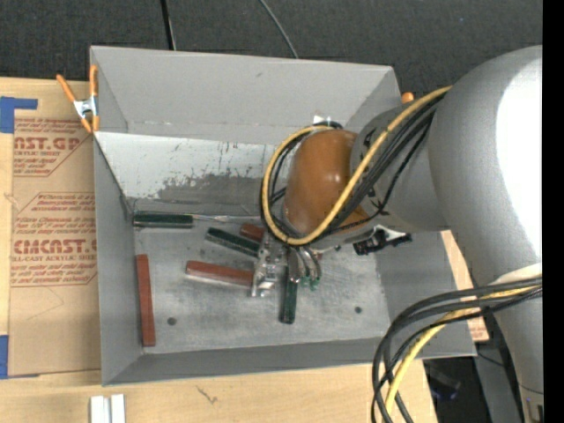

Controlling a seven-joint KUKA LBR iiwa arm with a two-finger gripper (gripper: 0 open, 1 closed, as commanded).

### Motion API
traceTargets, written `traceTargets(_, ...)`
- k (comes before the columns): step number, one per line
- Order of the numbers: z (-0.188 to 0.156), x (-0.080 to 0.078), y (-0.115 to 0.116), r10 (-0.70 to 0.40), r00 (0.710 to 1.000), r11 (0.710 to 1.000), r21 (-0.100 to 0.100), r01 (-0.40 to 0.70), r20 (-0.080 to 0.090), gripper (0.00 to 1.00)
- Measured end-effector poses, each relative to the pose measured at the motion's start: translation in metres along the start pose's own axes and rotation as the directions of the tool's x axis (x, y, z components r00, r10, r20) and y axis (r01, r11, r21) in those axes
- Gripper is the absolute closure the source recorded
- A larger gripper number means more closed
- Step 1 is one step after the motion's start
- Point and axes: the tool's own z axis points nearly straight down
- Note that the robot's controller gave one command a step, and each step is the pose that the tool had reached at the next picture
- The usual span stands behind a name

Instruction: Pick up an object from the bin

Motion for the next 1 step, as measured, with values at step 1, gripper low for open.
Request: traceTargets(1, 0.0, 0.0, 0.0, 0.0, 1.0, 1.0, 0.0, 0.0, 0.0, 1.0)
